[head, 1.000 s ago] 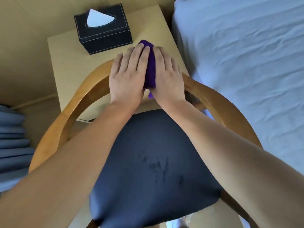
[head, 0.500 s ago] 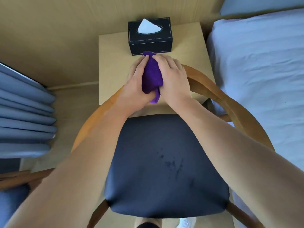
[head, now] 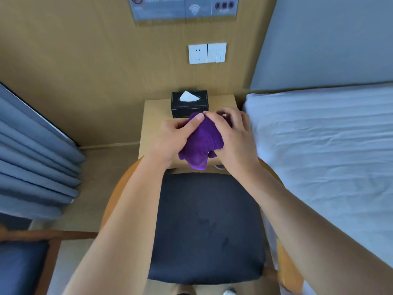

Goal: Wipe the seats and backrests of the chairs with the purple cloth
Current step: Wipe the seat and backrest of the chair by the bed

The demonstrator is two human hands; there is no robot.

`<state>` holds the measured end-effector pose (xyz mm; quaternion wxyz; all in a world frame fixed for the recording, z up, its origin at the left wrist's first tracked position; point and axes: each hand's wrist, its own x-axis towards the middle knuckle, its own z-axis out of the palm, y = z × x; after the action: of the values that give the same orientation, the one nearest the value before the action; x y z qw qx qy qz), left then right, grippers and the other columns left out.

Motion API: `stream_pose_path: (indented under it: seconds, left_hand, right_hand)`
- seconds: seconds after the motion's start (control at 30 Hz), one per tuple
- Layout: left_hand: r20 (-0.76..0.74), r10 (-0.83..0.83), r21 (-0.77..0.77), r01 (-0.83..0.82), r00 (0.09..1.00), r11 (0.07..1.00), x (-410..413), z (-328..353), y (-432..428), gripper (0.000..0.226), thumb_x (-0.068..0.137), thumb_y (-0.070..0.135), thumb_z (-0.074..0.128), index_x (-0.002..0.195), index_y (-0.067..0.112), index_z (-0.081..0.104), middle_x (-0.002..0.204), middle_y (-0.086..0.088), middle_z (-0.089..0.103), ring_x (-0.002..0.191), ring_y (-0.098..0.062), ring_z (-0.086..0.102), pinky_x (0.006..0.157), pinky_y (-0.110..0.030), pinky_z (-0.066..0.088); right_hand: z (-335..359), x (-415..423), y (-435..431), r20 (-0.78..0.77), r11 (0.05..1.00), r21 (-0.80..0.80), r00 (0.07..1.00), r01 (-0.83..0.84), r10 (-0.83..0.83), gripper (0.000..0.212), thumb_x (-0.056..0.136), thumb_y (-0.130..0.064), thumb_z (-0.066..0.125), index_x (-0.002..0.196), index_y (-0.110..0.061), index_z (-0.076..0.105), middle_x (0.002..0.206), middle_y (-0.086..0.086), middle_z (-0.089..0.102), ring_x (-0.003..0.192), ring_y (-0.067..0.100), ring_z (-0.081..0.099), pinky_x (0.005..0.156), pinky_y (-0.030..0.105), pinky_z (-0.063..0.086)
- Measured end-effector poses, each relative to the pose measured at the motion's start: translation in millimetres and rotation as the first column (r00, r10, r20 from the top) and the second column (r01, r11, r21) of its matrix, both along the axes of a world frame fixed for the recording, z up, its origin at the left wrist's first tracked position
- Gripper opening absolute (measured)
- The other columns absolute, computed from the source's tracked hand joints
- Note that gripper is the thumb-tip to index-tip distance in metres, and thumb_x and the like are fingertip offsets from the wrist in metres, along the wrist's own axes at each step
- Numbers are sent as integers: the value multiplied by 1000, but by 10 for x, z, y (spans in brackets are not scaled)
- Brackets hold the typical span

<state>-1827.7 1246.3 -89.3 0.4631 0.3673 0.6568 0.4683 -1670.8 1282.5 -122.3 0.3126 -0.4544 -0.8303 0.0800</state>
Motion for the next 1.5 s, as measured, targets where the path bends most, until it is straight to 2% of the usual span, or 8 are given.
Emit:
stream_pose_path:
  seconds: [0.13, 0.5, 0.7, 0.9, 0.97, 1.13, 1.37, 1.5]
  left_hand:
    - [-27, 130, 171, -124, 991, 978, 179, 476, -392, 17, 83, 14, 80, 99, 15, 74, 93, -2, 76, 92, -17, 72, 84, -39, 59]
    - [96, 259, 222, -274, 961, 936, 744, 1281, -1485, 18, 85, 17, 76, 86, 13, 59, 91, -13, 73, 90, -32, 70, 82, -49, 59]
    - [214, 209, 206, -253, 954, 945, 670, 1499, -1682, 5, 88, 14, 69, 89, 13, 64, 85, -8, 71, 82, -23, 67, 70, -36, 51]
    - [326, 210, 187, -281, 922, 941, 392, 1566, -1793, 25, 95, 6, 45, 102, 3, 69, 94, -14, 74, 81, -20, 69, 62, -30, 55]
    - [335, 188, 202, -265, 923, 943, 307, 1547, -1808, 24, 97, 0, 43, 106, -1, 66, 94, -17, 74, 81, -25, 70, 69, -38, 60]
    - [180, 122, 283, -170, 976, 944, 158, 1457, -1786, 19, 90, -5, 66, 104, 7, 63, 94, -9, 76, 91, -25, 73, 81, -38, 59]
    - [-1, 157, 378, -145, 988, 914, -119, 1659, -1590, 28, 77, 0, 81, 95, 14, 65, 77, -1, 73, 75, -17, 70, 71, -28, 59]
    - [-366, 107, 385, 46, 924, 922, -242, 1791, -1499, 27, 84, 13, 78, 106, 22, 66, 85, 3, 70, 78, -6, 65, 72, -13, 50]
  right_hand:
    - [422, 298, -462, 78, 982, -107, 983, -157, 166, 93, 67, -13, 82, 148, -25, 39, 139, 3, 37, 123, 29, 43, 96, 46, 49]
    - [1609, 853, -1316, -137, 633, -659, 892, -407, 431, 130, 59, -48, 90, 157, -40, 6, 158, -33, -4, 148, -5, 0, 123, 38, 21]
    - [1854, 925, -1413, -216, 478, -750, 852, -457, 476, 120, 75, -22, 85, 157, -38, -1, 160, -28, 2, 142, -8, 16, 81, -3, 39]
    - [1931, 685, -1470, -341, 334, -772, 795, -541, 502, 117, 77, -25, 85, 159, -32, 2, 158, -19, 25, 140, -9, 30, 109, 14, 32]
    - [1914, 527, -1525, -405, 421, -724, 831, -546, 380, 99, 79, -34, 83, 157, -30, 21, 152, -19, 38, 133, -11, 40, 108, 16, 38]
    - [1712, 61, -1630, -461, 910, -367, 887, -192, 1, 21, 88, -15, 74, 105, -24, 66, 106, -10, 67, 93, 4, 65, 80, 16, 49]
    - [1865, -20, -1503, -424, 985, -133, 905, -110, 43, 5, 93, -9, 66, 90, -13, 66, 80, -14, 65, 80, -2, 61, 67, 7, 43]
    - [2006, 68, -1352, -307, 999, -1, 951, -45, 43, 6, 97, -8, 59, 95, -12, 63, 86, -3, 63, 76, 8, 55, 66, 21, 42]
